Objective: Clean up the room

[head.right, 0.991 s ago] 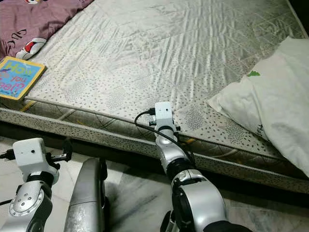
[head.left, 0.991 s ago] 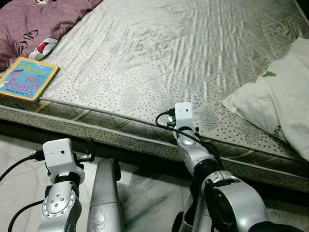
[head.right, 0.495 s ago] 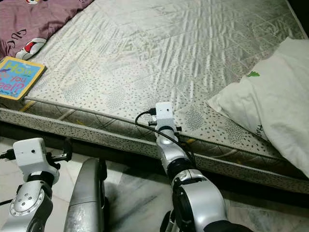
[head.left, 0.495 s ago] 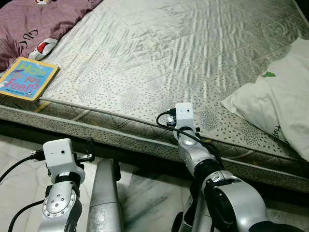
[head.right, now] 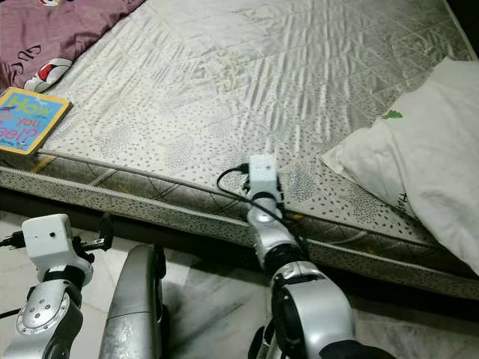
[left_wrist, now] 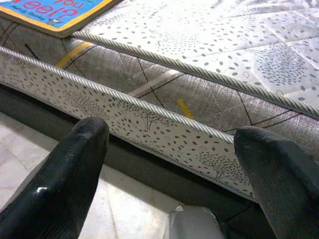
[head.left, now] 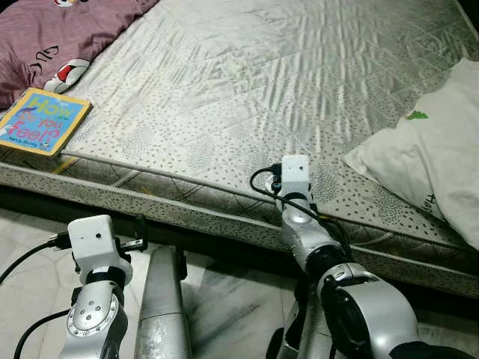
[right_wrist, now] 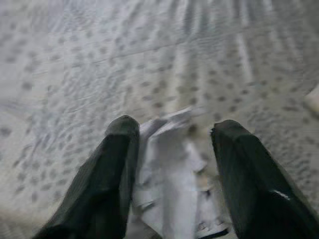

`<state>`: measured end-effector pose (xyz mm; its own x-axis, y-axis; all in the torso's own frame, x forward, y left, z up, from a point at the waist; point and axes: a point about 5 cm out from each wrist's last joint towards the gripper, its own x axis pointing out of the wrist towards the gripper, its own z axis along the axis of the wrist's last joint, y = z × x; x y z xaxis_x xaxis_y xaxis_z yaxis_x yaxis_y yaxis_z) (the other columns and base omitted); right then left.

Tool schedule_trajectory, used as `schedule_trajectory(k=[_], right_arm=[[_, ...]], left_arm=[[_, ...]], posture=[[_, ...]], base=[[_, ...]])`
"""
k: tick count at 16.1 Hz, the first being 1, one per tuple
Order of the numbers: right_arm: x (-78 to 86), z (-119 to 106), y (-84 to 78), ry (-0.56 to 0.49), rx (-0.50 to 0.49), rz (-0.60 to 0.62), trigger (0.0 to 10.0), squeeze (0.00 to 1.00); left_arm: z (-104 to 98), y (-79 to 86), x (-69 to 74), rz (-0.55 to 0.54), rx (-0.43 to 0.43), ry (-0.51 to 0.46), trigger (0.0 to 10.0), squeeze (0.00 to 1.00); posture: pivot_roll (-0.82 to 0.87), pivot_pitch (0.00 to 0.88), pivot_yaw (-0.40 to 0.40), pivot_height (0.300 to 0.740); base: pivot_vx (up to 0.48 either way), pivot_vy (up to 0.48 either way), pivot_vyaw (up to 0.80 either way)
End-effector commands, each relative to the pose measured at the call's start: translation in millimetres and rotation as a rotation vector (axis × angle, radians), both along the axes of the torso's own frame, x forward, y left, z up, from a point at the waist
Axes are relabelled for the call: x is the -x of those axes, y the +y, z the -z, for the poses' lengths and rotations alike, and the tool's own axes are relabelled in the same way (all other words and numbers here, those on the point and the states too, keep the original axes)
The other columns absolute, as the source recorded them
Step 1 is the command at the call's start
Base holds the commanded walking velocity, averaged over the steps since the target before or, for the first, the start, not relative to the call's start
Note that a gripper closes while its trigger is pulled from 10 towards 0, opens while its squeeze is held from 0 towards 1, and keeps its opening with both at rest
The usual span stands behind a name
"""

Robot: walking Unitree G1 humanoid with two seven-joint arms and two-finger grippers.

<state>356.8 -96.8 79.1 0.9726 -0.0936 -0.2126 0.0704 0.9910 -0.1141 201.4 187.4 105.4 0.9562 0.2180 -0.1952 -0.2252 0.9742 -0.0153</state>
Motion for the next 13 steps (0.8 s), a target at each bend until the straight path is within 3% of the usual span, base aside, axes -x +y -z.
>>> schedule_trajectory(k=[1,4,5,6,10,11,12,13], right_arm=[[-0.9,-2.5,-3.1,-0.025,-0.006,0.021,10.0,1.0],[-1.4,-1.6,0.6,-0.006,0.001,-0.021,10.0,1.0],[0.8,3.3,1.3,0.024,-0.005,-0.029,10.0,0.68],[3.2,7.9,3.0,0.048,0.003,-0.042,10.0,0.0],[9.5,19.1,6.8,0.112,-0.001,-0.066,10.0,0.0],[10.1,20.3,5.9,0.12,0.006,-0.059,3.5,0.0],[10.2,20.6,5.4,0.122,0.009,-0.055,0.0,0.0],[10.2,20.6,5.8,0.125,-0.005,-0.052,0.0,0.0]], left_arm=[[2.8,-1.2,1.8,0.004,-0.002,0.009,10.0,0.0],[3.4,-1.8,1.1,0.008,-0.001,0.011,10.0,0.0],[3.3,-2.0,0.9,0.009,0.0,0.01,10.0,0.0],[3.4,-1.9,1.0,0.008,0.0,0.01,10.0,0.0],[3.6,-2.4,0.6,0.008,0.002,0.014,10.0,0.0],[3.7,-2.2,0.1,0.008,0.002,0.014,10.0,0.0],[3.6,-2.1,-0.2,0.008,0.002,0.014,10.0,0.0],[3.6,-1.7,-0.7,0.008,0.001,0.013,10.0,0.0]], posture=[[0.3,0.13,-0.087,0.531],[0.29,0.127,-0.089,0.531],[0.29,0.127,-0.089,0.531],[0.29,0.127,-0.089,0.531],[0.3,0.132,-0.09,0.531],[0.3,0.133,-0.09,0.531],[0.3,0.133,-0.089,0.531],[0.3,0.133,-0.089,0.531]], base=[[0.0,0.0,0.0],[0.0,0.0,0.0],[0.0,0.0,0.0],[0.0,0.0,0.0],[0.0,0.0,0.0],[0.0,0.0,0.0],[0.0,0.0,0.0],[0.0,0.0,0.0]])
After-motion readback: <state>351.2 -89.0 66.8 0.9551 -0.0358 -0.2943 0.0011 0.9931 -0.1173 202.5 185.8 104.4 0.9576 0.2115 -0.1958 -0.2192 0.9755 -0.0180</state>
